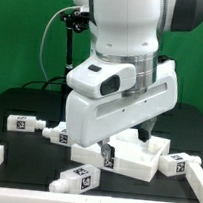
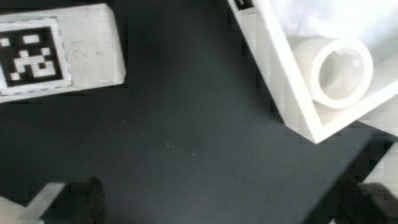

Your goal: Assemble one leg

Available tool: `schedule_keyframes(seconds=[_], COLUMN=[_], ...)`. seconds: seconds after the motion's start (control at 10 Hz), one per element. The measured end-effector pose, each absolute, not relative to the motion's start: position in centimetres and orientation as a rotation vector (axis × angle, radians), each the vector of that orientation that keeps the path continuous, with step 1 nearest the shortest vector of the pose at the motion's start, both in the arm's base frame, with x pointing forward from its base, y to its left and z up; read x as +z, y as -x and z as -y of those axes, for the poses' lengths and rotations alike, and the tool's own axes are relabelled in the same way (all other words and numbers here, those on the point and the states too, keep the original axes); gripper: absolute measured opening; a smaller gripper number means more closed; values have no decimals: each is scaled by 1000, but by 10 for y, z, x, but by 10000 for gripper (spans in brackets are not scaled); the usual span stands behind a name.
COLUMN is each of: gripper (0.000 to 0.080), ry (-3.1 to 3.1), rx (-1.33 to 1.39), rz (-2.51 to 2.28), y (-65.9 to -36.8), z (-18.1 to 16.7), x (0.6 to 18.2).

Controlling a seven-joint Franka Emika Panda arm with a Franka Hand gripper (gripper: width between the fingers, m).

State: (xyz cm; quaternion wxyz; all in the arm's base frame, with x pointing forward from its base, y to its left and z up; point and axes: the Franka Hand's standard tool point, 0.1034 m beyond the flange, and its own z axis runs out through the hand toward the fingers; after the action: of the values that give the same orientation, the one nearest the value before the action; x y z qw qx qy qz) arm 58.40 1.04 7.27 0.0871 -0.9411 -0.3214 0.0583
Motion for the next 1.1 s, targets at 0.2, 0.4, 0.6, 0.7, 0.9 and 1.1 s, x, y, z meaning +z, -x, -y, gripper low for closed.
schedule_keyframes(seconds=[0.2, 0.4, 0.6, 0.7, 0.9, 1.1], gripper=[650, 650, 650, 650, 650, 650], ry=[2803, 2804, 2806, 2813, 2811, 2783], rx=[172, 171, 167, 133, 39, -11], rz=[957, 957, 963, 1004, 1093, 1309], y=[-585, -585, -585, -586, -583, -580], z=[-10, -10, -11, -19, -33, -55], x=[73, 73, 73, 75, 72, 62])
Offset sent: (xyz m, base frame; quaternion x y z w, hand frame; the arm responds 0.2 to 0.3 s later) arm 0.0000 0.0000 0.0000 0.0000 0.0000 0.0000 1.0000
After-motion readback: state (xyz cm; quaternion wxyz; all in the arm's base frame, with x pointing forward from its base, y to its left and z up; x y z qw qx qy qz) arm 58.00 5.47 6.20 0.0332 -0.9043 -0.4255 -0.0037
